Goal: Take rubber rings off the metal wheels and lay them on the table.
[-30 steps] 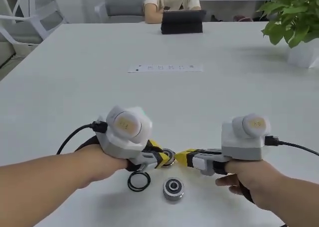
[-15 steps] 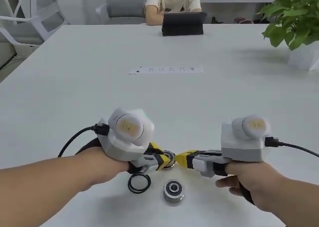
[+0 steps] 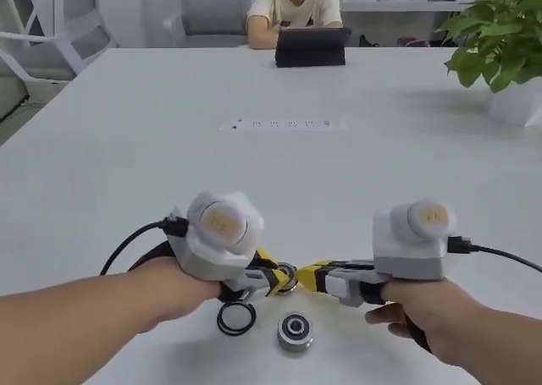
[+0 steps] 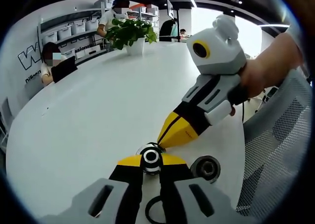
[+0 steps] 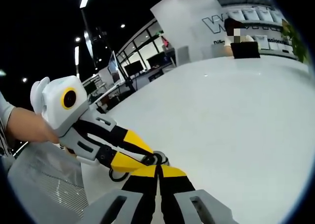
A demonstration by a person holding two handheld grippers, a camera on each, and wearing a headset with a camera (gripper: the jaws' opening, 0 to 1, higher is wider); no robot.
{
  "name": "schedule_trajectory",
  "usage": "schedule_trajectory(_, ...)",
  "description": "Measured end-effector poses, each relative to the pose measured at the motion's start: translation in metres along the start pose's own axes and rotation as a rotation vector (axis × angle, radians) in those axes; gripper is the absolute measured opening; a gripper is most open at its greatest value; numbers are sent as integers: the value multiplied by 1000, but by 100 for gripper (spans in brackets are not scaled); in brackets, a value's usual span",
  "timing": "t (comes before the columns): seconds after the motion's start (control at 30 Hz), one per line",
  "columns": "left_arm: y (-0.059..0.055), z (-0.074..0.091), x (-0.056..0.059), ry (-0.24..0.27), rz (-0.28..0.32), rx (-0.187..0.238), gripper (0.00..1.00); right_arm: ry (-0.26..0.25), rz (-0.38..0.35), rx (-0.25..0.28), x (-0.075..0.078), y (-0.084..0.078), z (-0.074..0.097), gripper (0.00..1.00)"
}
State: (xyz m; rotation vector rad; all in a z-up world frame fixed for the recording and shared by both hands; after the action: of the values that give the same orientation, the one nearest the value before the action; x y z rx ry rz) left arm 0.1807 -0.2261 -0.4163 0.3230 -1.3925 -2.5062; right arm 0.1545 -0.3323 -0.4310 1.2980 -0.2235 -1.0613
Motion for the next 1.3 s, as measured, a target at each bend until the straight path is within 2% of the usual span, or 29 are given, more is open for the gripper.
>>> schedule_trajectory(0.9,0,0,0,-6,-2,-3,7,31,0,0,-6,2,0,0)
schedule_trajectory(1.07,0,0,1,-5,-1,-2,7,47,-1,4,-8,3,-2,0)
schedule_trajectory(1.13,0,0,1,-4,-1,-2,7,71,-8,13,-11,5,-3,0)
schedule_trajectory(1.3,0,0,0,-6,-1,-2,7,78,-9,11,-12,5,-2,0)
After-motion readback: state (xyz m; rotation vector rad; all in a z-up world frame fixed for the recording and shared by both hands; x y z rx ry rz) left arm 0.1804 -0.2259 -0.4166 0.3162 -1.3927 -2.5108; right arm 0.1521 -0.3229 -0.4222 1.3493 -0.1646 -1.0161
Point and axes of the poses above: the centre of the closed fingertips' face, and the gripper's own axes: z roughly backward along the fingers, x roughly to its right, y roughly out of its top, the point moved 7 cm from there along z, roughly backward along the fingers, and after that the axes turned 9 degrees about x, right-handed, at the moved point
